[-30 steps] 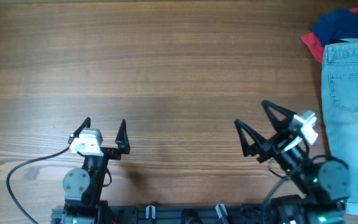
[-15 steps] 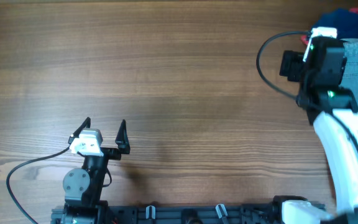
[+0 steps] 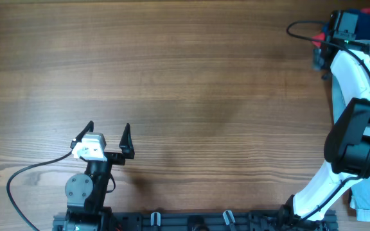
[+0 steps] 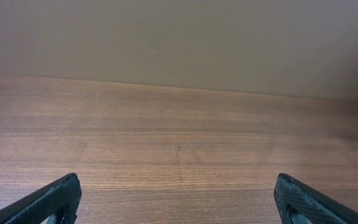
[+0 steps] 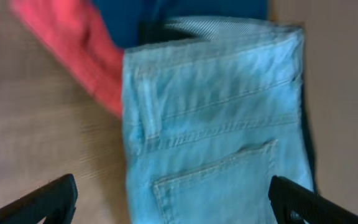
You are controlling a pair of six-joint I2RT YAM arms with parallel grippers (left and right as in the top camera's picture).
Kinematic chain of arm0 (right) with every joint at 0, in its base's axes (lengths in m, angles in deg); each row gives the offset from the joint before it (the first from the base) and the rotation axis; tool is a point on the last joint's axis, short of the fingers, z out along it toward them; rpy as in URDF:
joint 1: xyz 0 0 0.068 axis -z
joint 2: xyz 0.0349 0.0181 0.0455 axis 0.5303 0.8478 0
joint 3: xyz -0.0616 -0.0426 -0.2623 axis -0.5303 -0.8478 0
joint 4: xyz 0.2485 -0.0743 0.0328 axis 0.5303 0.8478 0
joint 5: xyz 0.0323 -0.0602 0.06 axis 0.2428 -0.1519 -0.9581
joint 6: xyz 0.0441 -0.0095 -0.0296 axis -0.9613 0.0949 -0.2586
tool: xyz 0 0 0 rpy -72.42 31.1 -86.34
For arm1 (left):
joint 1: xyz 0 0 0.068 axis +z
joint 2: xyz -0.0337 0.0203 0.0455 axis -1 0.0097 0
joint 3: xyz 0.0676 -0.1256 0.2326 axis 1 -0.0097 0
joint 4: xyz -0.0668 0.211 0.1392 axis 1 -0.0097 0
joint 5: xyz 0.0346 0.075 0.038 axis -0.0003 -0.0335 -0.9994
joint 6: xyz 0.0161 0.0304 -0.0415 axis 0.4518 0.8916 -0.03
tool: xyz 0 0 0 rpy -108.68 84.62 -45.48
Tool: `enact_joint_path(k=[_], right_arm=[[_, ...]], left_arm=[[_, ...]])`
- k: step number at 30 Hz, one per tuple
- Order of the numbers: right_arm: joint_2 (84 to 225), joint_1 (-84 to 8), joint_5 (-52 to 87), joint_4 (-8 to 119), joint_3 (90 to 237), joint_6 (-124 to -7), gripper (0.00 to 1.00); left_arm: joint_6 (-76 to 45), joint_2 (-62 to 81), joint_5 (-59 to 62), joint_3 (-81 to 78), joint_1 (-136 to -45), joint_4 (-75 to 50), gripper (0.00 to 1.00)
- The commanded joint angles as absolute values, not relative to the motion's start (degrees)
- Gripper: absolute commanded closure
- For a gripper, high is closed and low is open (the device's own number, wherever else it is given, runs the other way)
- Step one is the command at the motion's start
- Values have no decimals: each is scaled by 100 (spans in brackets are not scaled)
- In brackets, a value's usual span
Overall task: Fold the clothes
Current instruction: 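Grasp the denim shorts' waistband with the right gripper and lift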
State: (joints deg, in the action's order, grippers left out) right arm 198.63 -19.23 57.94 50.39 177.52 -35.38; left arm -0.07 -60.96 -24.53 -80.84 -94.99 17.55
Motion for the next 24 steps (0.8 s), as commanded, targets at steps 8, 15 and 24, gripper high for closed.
enact_joint_path(k=[8,15,24], right_arm=[[20504,-1949,6164,4364,17937,-2487,0],[21031,-1952,6166,4075,17937,-2559,1],[21184,-1853,6443,3815,17937,-2686,11]], left_arm=[[39,-6137,-2367,-8117,-9523,1740,0],[39,-6137,-2365,-8117,-9523,1740,0],[39,-6137,-2365,-8117,-9523,1740,0]])
